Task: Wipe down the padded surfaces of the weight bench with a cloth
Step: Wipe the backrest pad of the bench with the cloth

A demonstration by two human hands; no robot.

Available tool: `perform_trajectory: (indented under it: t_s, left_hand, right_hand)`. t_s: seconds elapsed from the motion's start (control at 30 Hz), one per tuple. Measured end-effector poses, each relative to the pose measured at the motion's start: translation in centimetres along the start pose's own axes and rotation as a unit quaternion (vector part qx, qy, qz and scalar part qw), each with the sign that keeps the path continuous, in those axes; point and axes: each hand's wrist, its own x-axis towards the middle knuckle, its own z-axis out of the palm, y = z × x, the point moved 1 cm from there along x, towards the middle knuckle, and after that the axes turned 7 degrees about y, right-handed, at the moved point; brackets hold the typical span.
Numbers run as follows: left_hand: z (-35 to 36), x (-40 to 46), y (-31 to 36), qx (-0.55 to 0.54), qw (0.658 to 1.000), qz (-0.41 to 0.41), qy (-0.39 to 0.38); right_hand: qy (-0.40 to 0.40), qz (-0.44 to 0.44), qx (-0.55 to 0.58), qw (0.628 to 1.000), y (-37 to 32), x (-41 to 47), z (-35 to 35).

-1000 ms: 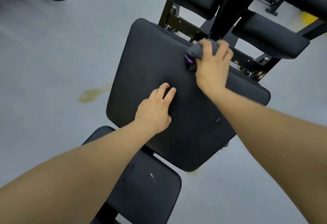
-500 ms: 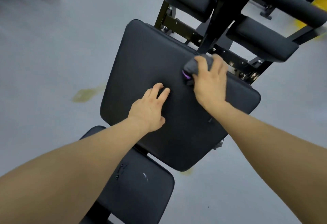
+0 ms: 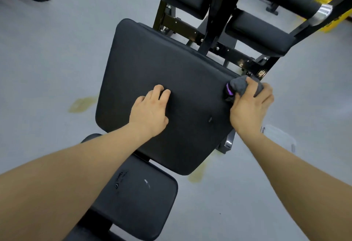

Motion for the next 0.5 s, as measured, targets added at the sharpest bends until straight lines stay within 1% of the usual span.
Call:
perform_trajectory:
  t_s: [0.07, 0.17, 0.27, 0.3, 0.33, 0.43, 0.5]
  left_hand:
    - [0.2, -0.3, 0.5, -0.005, 1.0, 0.022, 0.005]
    - [0.7, -1.0, 1.4, -0.004, 0.999, 0.039, -0.018]
    - [1.0, -1.0, 1.9, -0.001, 0.999, 0.03, -0.036]
    - [1.0, -0.9, 2.0, -0.001, 0.999, 0.026, -0.041]
    - [1.0, -0.8, 2.2, -0.001, 0.999, 0.022, -0.046]
    - [1.2, -0.8, 2.5, 0.006, 0.998, 0.011, -0.057]
    - [1.3, -1.0, 2.5, 0.009, 0.998, 0.011, -0.06]
  right_hand:
    - [0.018, -0.02, -0.012, 1.0, -1.5, -2.6, 0.8]
    - [-0.027, -0.095, 0.004, 0.995, -2.2, -6.8, 1.2]
    - [-0.053, -0.189, 0.028, 0.98, -0.8, -5.9, 0.6]
    - [-0.058, -0.199, 0.028, 0.978, -0.1, -4.8, 0.2]
    - [-0.055, -0.184, 0.024, 0.981, 0.7, -3.4, -0.3]
    - [-0.008, -0.055, 0.006, 0.998, 2.1, 0.8, -1.0]
    - [0.008, 0.002, 0.001, 1.0, 1.7, 1.0, -0.6]
